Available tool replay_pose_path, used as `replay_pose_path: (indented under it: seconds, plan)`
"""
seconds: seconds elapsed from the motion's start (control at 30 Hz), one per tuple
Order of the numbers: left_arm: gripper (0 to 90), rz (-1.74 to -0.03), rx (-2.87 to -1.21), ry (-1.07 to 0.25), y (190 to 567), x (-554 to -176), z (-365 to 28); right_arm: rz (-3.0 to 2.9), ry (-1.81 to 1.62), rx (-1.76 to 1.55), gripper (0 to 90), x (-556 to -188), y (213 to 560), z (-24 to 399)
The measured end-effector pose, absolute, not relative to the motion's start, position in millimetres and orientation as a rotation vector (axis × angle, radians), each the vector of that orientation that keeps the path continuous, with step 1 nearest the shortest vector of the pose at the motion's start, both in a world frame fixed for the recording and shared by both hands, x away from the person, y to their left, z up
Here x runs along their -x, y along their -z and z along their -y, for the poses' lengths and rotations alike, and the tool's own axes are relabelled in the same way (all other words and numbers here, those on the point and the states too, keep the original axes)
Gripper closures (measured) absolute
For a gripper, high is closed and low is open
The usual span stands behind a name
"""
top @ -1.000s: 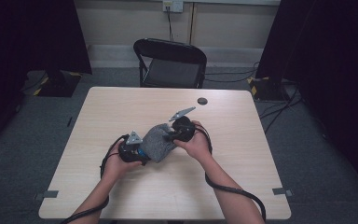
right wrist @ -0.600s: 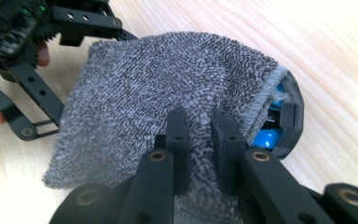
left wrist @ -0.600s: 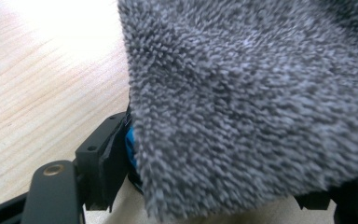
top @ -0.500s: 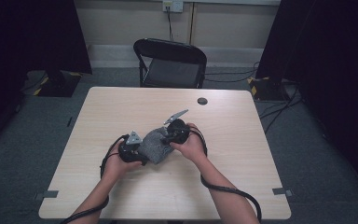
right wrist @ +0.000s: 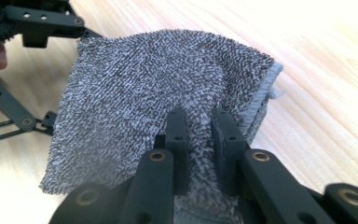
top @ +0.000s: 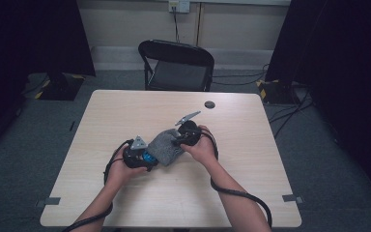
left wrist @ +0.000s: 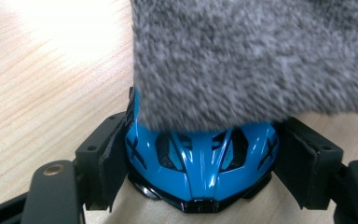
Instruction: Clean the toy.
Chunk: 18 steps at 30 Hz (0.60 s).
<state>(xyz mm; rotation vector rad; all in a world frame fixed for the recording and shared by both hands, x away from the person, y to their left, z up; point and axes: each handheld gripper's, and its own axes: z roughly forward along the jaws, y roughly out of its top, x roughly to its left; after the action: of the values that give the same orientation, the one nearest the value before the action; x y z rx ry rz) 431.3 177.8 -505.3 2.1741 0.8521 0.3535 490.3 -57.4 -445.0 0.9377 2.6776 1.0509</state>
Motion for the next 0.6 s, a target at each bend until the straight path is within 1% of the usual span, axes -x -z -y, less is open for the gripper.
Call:
replay_pose_path:
  seconds: [0.37,0.6]
  plan:
    - [25.2,-0.853,-2.173,-0.353,505.3,-431.3,-177.7,-2.609,-1.048,-1.022,78.8,-501.6,441.9,74.4]
    - [25.2,-0.853,-2.174,-0.353,505.3,-431.4,-177.8,-2.573,-1.023,-1.105,78.8,-509.8,448.7,92.3]
